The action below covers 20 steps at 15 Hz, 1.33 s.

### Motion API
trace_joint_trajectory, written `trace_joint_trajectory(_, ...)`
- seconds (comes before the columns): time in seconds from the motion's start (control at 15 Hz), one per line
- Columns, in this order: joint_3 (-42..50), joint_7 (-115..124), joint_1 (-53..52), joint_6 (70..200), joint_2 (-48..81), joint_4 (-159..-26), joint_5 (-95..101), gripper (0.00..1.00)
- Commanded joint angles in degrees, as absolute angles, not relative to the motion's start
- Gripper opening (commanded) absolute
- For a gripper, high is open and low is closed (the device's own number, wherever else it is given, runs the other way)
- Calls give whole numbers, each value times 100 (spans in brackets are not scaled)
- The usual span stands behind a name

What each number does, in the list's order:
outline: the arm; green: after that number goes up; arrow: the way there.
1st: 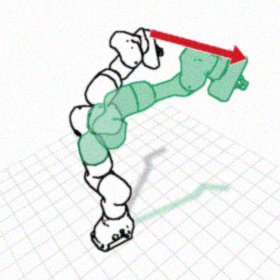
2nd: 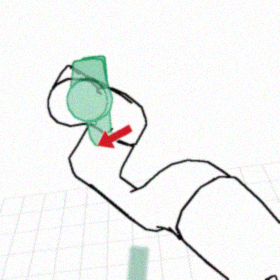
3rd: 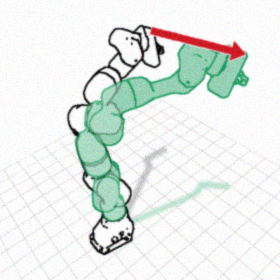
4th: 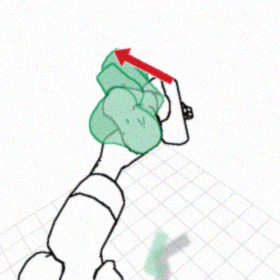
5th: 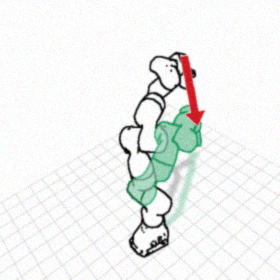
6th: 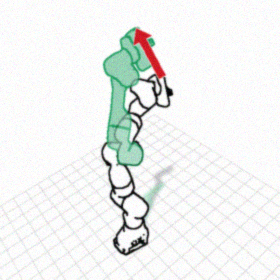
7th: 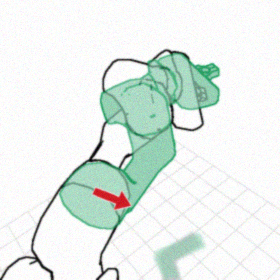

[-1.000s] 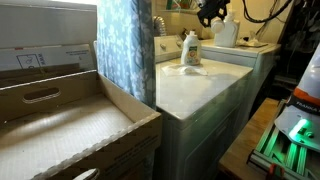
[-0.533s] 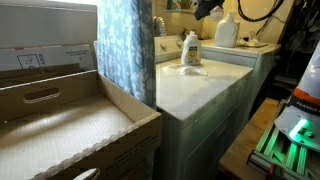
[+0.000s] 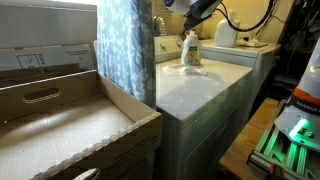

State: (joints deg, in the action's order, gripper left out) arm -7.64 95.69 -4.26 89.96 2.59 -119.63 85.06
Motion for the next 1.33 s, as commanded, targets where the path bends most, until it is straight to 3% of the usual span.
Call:
trace_joint_trajectory(0.0,-707,9588,-501,9007,311,-11946,8498,63)
trace_joint_trajectory(0.2,-704,9585,-506,9004,318,-11916,8498,63)
trace_joint_trajectory(0.27,-715,9495,-536,8771,336,-11970,8686,38)
trace_joint_trajectory(1.27,-778,12210,-819,8228,1137,-12084,9452,38)
